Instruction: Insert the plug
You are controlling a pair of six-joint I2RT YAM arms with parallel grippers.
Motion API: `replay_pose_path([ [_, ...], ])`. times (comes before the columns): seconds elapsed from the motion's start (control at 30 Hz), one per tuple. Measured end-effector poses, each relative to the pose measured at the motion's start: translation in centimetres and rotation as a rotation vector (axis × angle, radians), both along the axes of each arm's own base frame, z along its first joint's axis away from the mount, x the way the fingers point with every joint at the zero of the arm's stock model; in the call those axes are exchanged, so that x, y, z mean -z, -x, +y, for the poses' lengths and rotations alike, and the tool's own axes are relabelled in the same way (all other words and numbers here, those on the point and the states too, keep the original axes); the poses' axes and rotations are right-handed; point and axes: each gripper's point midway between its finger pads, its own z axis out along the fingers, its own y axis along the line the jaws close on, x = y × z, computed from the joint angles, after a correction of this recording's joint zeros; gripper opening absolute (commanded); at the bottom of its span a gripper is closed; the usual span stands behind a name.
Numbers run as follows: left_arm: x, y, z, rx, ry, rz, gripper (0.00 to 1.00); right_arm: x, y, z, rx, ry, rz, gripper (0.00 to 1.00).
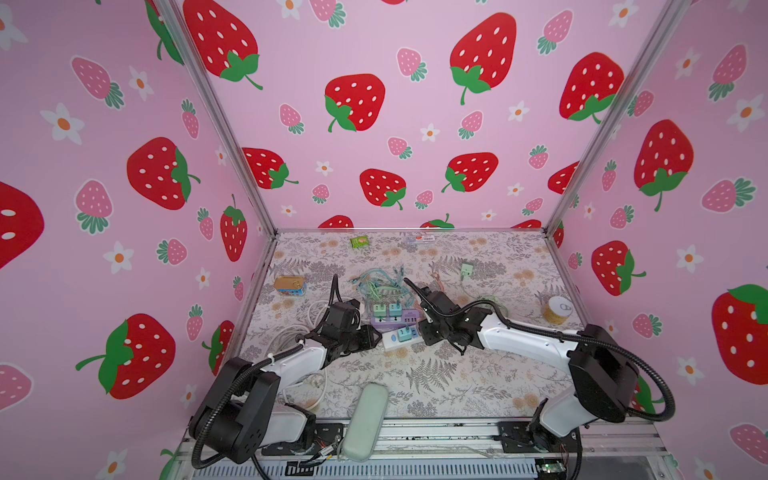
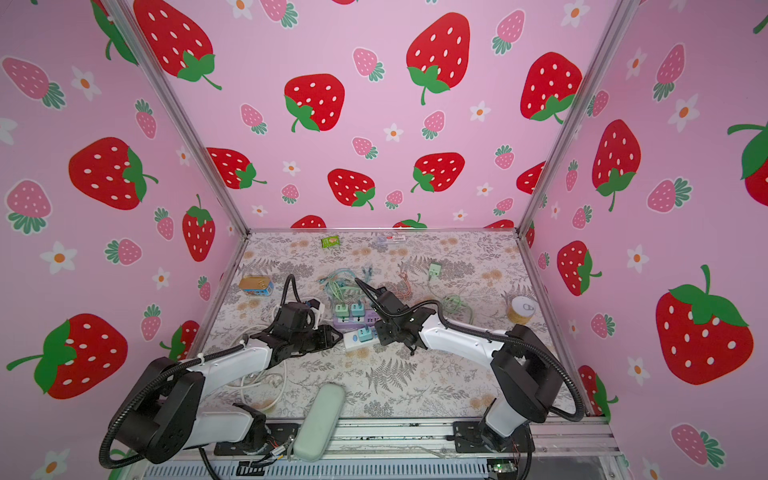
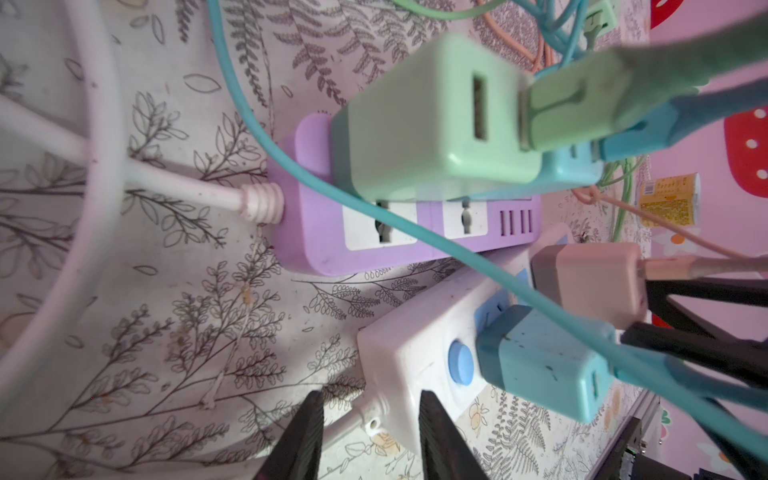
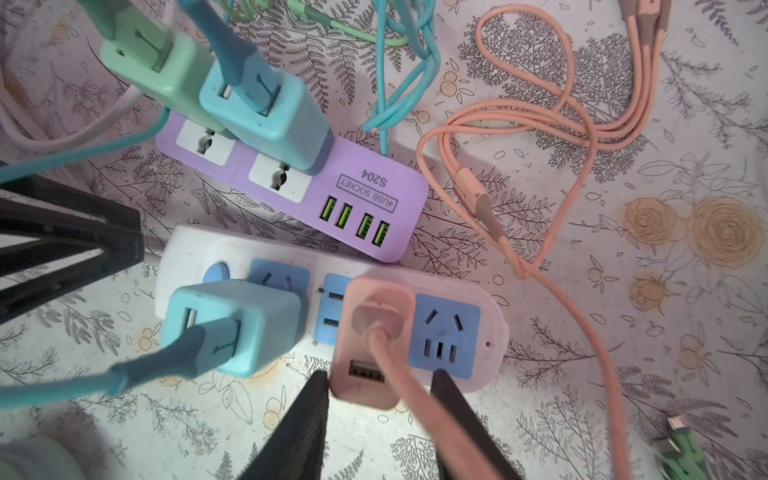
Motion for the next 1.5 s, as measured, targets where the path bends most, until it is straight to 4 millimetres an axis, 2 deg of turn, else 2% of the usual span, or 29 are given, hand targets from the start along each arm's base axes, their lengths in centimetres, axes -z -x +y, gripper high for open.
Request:
replay_pose_path([
  [0.63, 0.3, -0.2, -0.7, 0.014, 0.016, -0.001, 0.38, 0.4, -1.4, 1.3, 0.060, -0.003, -0.005, 0.17],
  [1.0, 0.0, -0.2, -0.9, 0.015, 0.021, -0.011, 0.38, 0.8, -1.1, 1.6, 0.113, 0.035, -0.003, 0.14],
  [1.5, -3.8, 0.1, -0.3, 0.002, 0.041, -0.113, 0.41, 1.0, -1.3, 1.8, 0.149, 0.082, -0.039, 0.15],
])
